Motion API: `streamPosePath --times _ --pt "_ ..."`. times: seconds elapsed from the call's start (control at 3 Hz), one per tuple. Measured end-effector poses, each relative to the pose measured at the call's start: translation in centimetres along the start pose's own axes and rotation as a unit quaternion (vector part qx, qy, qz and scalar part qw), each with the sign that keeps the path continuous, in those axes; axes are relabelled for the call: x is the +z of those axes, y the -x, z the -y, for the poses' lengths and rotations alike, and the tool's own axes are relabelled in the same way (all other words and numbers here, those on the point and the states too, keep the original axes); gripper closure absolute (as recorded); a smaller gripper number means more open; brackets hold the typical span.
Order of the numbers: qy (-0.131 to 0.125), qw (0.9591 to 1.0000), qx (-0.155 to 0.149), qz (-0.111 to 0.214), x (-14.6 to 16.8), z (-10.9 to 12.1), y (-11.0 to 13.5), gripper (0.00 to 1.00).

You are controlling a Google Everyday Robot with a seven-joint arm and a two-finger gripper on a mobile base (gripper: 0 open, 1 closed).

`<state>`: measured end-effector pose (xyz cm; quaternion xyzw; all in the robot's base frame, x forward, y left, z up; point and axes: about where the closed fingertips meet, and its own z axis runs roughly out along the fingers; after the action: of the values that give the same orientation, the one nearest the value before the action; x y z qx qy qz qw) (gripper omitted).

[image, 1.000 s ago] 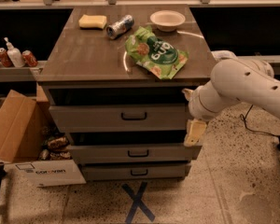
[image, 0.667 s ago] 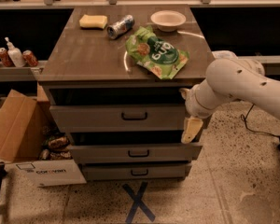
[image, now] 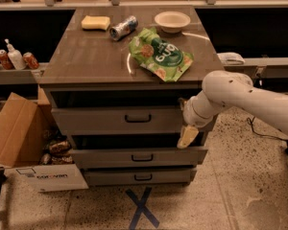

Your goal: Open top drawer

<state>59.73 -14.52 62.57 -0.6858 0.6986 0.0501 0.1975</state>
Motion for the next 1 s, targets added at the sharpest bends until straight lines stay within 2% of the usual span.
streamPosePath --times 1.0 --pt "0.0 1.0 0.0 0.0 -2.2 0.5 0.8 0.87"
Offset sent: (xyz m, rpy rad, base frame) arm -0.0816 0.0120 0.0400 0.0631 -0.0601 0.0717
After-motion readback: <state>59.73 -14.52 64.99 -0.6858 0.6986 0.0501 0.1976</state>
